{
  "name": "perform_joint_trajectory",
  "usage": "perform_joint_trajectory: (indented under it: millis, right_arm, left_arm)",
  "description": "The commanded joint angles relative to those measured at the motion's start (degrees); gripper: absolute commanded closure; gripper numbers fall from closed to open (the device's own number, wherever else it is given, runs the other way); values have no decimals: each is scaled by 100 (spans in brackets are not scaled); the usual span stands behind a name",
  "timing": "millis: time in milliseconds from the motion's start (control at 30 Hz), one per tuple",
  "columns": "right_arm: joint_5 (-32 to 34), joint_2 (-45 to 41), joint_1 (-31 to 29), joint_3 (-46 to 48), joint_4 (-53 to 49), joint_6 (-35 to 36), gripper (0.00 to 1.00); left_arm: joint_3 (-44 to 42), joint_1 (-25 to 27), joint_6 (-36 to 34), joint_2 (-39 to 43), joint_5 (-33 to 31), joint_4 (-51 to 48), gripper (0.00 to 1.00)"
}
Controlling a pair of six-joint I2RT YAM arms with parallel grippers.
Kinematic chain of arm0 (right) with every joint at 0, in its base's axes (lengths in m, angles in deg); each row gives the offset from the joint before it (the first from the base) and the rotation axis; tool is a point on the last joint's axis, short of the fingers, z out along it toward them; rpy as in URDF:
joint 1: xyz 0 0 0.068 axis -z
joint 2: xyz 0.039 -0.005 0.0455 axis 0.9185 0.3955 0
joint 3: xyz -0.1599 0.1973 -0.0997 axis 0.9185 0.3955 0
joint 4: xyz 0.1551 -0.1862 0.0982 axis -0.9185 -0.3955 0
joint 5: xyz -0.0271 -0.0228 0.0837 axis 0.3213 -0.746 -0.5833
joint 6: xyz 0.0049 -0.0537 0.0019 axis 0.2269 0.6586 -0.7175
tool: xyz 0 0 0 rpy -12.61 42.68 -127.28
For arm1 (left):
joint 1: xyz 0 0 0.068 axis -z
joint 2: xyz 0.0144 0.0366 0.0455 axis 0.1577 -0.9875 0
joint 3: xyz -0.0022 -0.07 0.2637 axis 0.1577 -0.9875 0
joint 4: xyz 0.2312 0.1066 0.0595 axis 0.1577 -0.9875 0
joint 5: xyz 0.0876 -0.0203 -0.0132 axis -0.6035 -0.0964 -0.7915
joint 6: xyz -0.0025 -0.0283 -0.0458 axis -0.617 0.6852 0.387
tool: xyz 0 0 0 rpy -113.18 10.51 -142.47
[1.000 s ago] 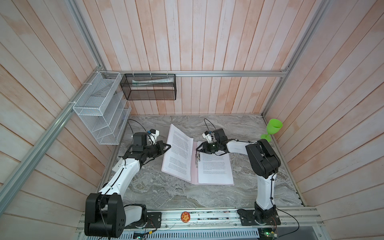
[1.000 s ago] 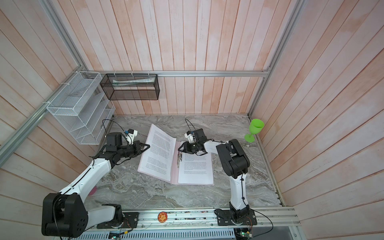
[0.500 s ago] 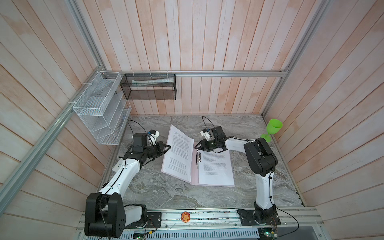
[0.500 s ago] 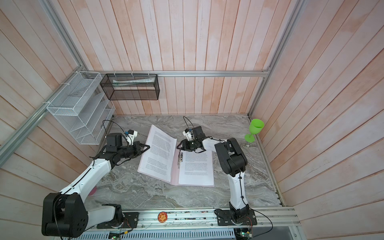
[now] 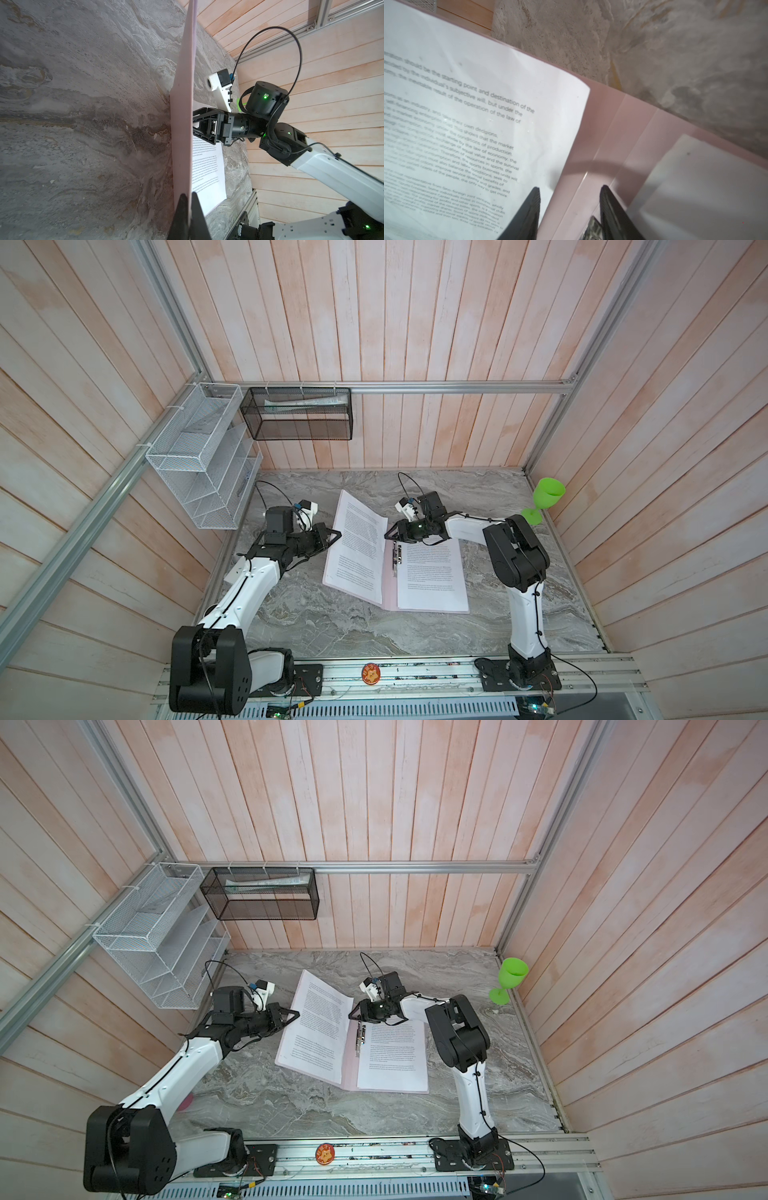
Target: Put the files into the folder
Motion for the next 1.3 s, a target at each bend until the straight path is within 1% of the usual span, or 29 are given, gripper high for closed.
perform_joint_trajectory:
  millis: [0,167,467,733,967,1100,1267]
  right_arm:
    - [-165,108,-45,-171,-188,139,55]
    - [-276,8,-102,-189,-193,135,55]
    - [-278,-325,-256,-22,-218,135,55]
    - [-187,-699,-447,400,-53,16,55]
    - [-37,-971,-489,747,79,-150,56]
    - [258,-1182,-486,827,92,-419,56]
    - [894,-1656,-462,909,42,-830,56]
  left_arm:
    - [-98,-34,26,38,70,205,100]
    - [-111,-30,53,33,67,238,100]
    - [-139,-36,96,19,-62,215,100]
    - [-154,-43,140,37,-62,242,100]
    - [-219,-36,179,133,-123,249,100]
    - [-335,-39,279,249,-189,322,100]
    - [-509,-41,395,470,-340,371,100]
